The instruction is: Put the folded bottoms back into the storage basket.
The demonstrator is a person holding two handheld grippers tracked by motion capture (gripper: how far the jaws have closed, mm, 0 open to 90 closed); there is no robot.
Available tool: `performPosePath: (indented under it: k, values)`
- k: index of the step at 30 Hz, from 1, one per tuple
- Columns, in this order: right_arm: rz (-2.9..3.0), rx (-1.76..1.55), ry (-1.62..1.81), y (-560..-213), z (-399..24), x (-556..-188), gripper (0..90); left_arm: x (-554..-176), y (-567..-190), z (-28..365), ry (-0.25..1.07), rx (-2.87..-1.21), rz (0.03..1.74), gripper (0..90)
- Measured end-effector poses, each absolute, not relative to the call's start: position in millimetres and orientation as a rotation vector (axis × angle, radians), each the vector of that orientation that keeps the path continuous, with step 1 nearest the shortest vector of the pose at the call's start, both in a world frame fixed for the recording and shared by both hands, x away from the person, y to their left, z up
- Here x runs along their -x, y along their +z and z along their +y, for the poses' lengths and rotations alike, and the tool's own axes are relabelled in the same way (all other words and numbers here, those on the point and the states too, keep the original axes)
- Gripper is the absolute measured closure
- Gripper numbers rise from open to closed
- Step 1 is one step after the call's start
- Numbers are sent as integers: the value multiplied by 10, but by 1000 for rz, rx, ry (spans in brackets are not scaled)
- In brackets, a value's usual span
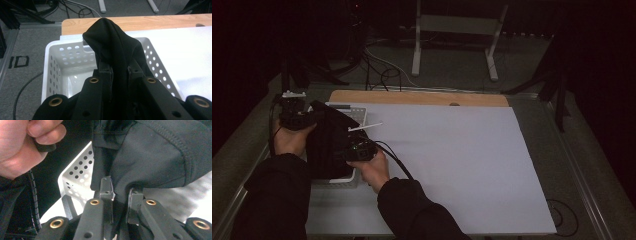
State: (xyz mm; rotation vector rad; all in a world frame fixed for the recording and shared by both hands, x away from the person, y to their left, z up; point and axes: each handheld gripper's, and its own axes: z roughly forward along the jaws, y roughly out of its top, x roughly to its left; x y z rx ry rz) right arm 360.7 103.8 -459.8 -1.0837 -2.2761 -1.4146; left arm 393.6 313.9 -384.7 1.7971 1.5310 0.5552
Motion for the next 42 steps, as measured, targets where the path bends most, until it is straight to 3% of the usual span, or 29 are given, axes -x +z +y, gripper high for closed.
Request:
performPosePath:
  k: [6, 7, 8, 9, 10, 12, 14, 31, 42]
  values:
    - [-2268, 1089, -1414, -4594, 1056, -3605, 787, -3947, -3847, 3140, 554, -1799, 1527, 792]
    - [-2304, 1105, -1410, -4592, 1061, -3592, 733, -3952, -3852, 3127, 568, -1812, 1532, 722]
    - [-2341, 1114, -1413, -4587, 1067, -3579, 607, -3960, -3855, 3102, 605, -1822, 1552, 583]
    - [-2341, 1114, -1413, -4587, 1067, -3579, 607, -3969, -3856, 3078, 628, -1820, 1569, 583]
    - [-2366, 1119, -1423, -4586, 1074, -3565, 443, -3980, -3856, 3065, 631, -1818, 1580, 415]
    - [-2396, 1154, -1422, -4574, 1062, -3536, 230, -3992, -3855, 3049, 614, -1816, 1583, 215]
    - [-2402, 1155, -1454, -4530, 1036, -3516, 177, -3998, -3865, 3033, 604, -1823, 1575, 171]
    - [-2407, 1143, -1477, -4467, 798, -3563, 146, -3965, -3858, 2910, 549, -1814, 1497, 16]
    - [-2445, 1122, -1488, -4398, 487, -3584, 147, -3788, -3821, 2762, 552, -1804, 1449, 2]
